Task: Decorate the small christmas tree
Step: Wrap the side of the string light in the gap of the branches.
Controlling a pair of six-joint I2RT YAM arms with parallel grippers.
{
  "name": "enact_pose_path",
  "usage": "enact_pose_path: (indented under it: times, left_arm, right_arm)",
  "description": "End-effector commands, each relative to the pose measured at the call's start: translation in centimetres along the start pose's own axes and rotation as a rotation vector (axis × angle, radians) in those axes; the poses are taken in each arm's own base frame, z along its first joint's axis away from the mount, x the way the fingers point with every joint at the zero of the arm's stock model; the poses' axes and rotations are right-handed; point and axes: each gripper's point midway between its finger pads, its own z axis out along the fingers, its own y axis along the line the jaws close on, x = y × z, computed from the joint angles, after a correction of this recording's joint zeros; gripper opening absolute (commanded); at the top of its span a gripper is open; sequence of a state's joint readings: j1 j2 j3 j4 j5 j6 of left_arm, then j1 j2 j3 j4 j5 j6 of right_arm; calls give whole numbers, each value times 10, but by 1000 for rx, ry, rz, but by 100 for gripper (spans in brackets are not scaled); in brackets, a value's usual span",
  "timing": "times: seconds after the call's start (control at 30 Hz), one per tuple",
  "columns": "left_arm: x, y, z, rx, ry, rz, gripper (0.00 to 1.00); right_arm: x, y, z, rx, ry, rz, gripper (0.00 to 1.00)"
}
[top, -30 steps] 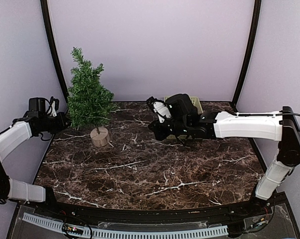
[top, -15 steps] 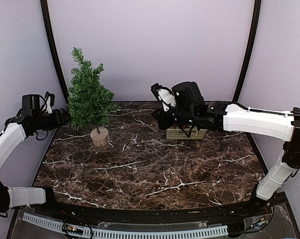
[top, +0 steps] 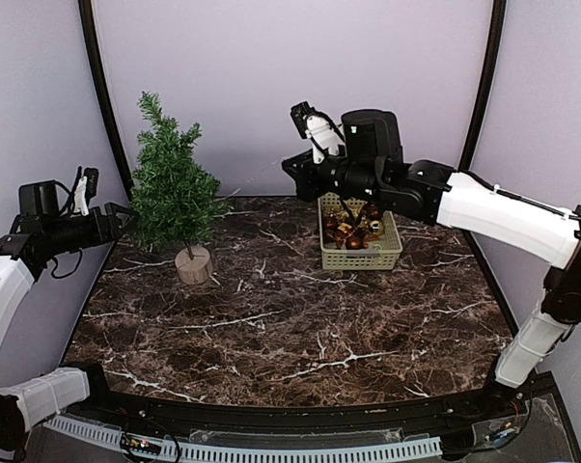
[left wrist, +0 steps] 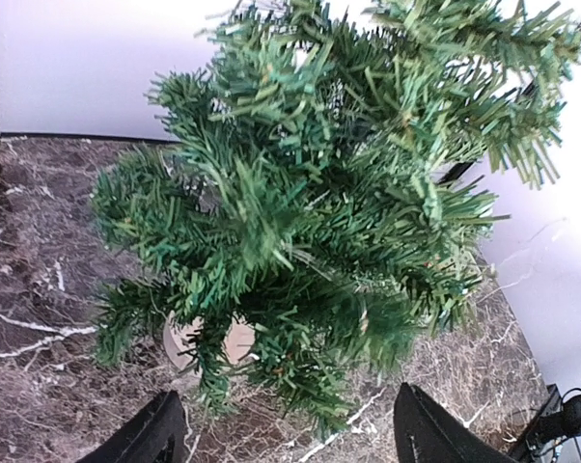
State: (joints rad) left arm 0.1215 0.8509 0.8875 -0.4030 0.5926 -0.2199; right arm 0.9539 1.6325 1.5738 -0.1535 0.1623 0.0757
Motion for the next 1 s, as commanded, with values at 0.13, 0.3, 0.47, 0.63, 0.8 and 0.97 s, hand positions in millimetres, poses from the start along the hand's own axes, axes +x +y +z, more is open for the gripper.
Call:
enact_pose_path:
  times: [0.13, 0.3, 0.47, 0.63, 0.8, 0.97]
  left_arm:
    - [14, 2, 15, 59, 47, -67, 74]
    - [10, 1, 16, 69, 25, -50, 74]
    - [18, 7, 24, 61, 49, -77, 56]
    - [19, 10, 27, 57, 41, -85, 44]
    - [21, 13, 32, 67, 41, -105, 32]
    - [20, 13, 36, 83, 32, -121, 24]
  right_arm:
    - [-64, 9, 15, -40, -163, 3, 0]
    - [-72, 11, 37, -35, -174, -1, 0]
    - [-72, -2, 56, 7, -163, 17, 0]
    - [-66, -14, 68, 23, -148, 47, 0]
    - [-60, -25, 81, 29, -137, 66, 0]
    - [-62, -35, 88, 34, -149, 78, 0]
